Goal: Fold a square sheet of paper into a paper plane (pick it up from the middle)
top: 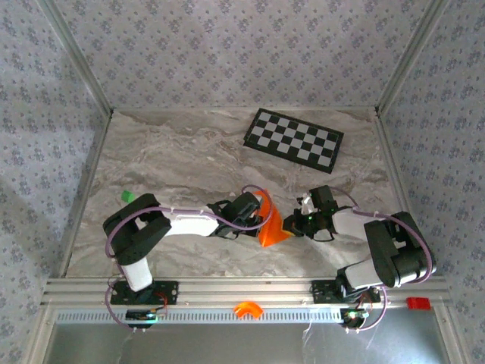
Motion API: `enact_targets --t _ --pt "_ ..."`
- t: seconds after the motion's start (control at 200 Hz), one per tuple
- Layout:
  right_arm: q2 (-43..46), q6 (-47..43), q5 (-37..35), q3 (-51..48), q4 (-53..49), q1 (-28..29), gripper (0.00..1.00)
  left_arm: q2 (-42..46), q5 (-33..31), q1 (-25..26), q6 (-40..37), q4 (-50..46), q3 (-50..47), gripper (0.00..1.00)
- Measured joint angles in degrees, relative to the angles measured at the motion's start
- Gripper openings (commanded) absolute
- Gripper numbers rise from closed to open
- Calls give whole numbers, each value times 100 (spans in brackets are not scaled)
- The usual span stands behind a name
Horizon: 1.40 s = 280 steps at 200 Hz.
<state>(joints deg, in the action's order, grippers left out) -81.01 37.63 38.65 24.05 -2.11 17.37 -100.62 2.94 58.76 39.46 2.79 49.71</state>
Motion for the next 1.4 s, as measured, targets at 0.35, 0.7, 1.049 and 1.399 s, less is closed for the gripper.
enact_targets --t 0.35,0.7,1.049,1.399 --pt "0 0 17 -4 -2 -42 0 0 0 0 -17 37 -2 4" --pt "0 0 17 -7 -2 -42 0 0 0 0 -63 50 -7 4" --pt "0 -2 22 -13 2 -48 0 0 0 0 -63 48 -7 4" --pt "0 -2 33 -17 11 -50 0 -37 11 0 -63 173 -44 4"
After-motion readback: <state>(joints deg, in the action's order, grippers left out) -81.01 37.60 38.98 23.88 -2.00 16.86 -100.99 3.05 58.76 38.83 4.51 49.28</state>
